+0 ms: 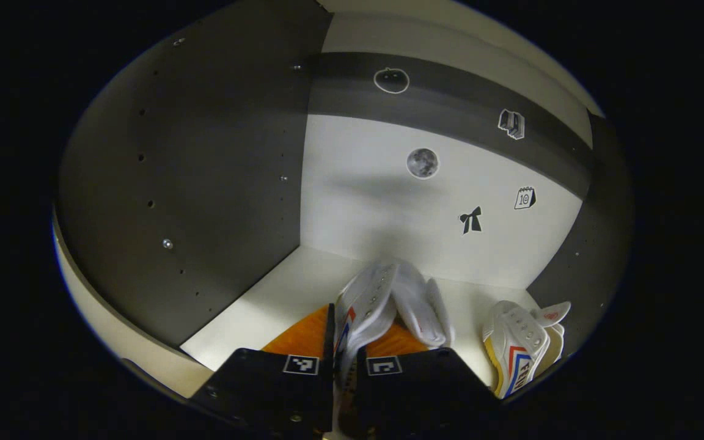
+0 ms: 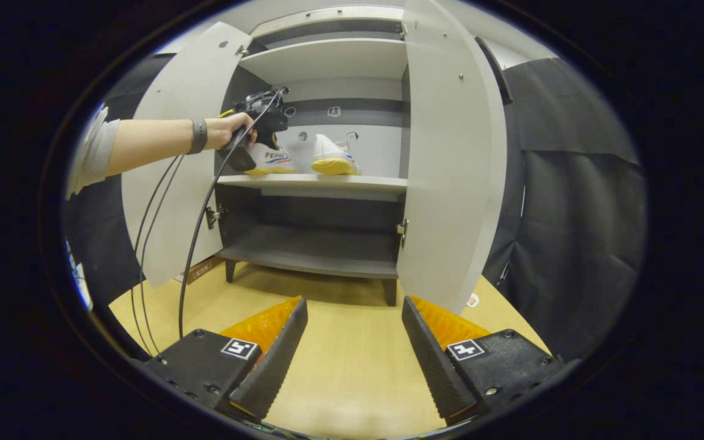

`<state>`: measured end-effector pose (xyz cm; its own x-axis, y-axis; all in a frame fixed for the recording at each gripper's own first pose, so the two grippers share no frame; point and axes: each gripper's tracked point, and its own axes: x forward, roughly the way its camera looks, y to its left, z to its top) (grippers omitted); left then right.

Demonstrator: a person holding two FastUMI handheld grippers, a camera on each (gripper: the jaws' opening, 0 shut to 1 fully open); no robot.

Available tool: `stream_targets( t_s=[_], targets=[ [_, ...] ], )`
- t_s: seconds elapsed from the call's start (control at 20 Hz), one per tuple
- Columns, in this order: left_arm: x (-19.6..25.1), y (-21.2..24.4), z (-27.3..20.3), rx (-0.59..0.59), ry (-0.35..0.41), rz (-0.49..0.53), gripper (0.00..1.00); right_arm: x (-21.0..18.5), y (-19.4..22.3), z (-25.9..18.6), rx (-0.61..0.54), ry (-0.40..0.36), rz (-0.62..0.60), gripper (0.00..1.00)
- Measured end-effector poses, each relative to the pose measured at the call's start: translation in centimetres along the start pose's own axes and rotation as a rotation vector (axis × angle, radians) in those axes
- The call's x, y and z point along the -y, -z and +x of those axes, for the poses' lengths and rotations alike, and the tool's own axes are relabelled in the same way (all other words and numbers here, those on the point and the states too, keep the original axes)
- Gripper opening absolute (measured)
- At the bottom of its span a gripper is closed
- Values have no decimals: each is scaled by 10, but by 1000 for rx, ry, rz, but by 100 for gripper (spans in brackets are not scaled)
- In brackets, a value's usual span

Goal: Grab one shoe with the right hand and put it into the shoe cabinet, grab the other shoe with the left hand and put it into the shoe cabinet; then close the right door with the right hand and the left door with the left hand.

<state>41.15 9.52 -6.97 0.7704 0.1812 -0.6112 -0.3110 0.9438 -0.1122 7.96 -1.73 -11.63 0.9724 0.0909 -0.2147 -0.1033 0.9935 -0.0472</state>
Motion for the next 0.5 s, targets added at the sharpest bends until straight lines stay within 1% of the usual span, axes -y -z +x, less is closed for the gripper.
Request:
stream_targets(
  t_s=[0.05,0.1,0.15,0.2,0.25,0.3,0.35,0.45,0.5],
  targets=[
    [-5,4,-1,-13,-17,7,21,0,0,1,1,0,2,98],
    [-8,6,-2,-19,-24,13,27,0,-1,2,0,-1,1,98],
    [-6,6,-4,-17,-7,17,26,0,-1,3,2,-2,0,98],
    [-5,5,-9,-6,13,21,44,-1,-2,2,4,-4,-3,98],
    [-3,2,-15,0,38,21,44,-2,-1,3,3,-8,-6,98],
    [-1,1,-22,3,61,17,29,-4,-1,3,0,-13,-8,98],
    [0,-2,-32,14,79,12,29,-6,0,4,-4,-20,-9,98],
    [-1,-19,-57,104,111,16,29,-11,-1,2,0,-33,-11,98],
    [-4,-29,-73,160,114,32,34,-12,-1,2,3,-40,-13,98]
  ],
)
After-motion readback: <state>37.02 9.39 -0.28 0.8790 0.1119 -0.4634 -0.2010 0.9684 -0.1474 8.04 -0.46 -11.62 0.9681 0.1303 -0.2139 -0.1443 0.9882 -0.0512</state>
